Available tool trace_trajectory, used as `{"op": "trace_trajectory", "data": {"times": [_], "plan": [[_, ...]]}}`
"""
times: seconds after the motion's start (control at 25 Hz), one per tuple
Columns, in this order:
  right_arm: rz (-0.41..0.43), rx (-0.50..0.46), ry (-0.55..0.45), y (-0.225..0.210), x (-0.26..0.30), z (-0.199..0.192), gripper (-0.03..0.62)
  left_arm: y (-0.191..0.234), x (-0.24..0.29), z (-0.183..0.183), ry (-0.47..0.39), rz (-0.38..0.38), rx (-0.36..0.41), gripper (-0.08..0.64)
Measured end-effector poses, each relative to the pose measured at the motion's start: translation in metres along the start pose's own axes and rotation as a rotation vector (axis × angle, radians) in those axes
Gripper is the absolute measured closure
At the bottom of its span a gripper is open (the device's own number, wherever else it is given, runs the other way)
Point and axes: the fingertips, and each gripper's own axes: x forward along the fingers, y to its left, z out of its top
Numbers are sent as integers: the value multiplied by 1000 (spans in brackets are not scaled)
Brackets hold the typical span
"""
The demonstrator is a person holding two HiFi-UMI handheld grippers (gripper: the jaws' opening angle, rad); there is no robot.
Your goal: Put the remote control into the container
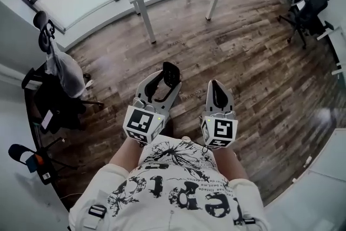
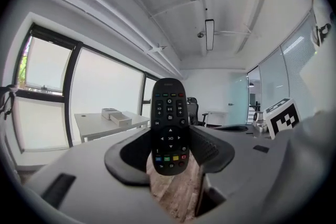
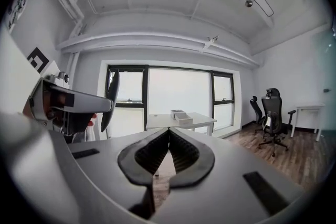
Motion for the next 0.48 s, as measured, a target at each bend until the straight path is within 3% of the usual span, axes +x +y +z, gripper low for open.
{"op": "trace_trajectory", "data": {"times": [0.24,0.48], "plan": [[-74,-18,-31,12,78,36,589,79,47,37,-29,-76,10,326],[-98,-6,-15,41,154,41,589,162,69,42,-25,-87,-2,326]]}}
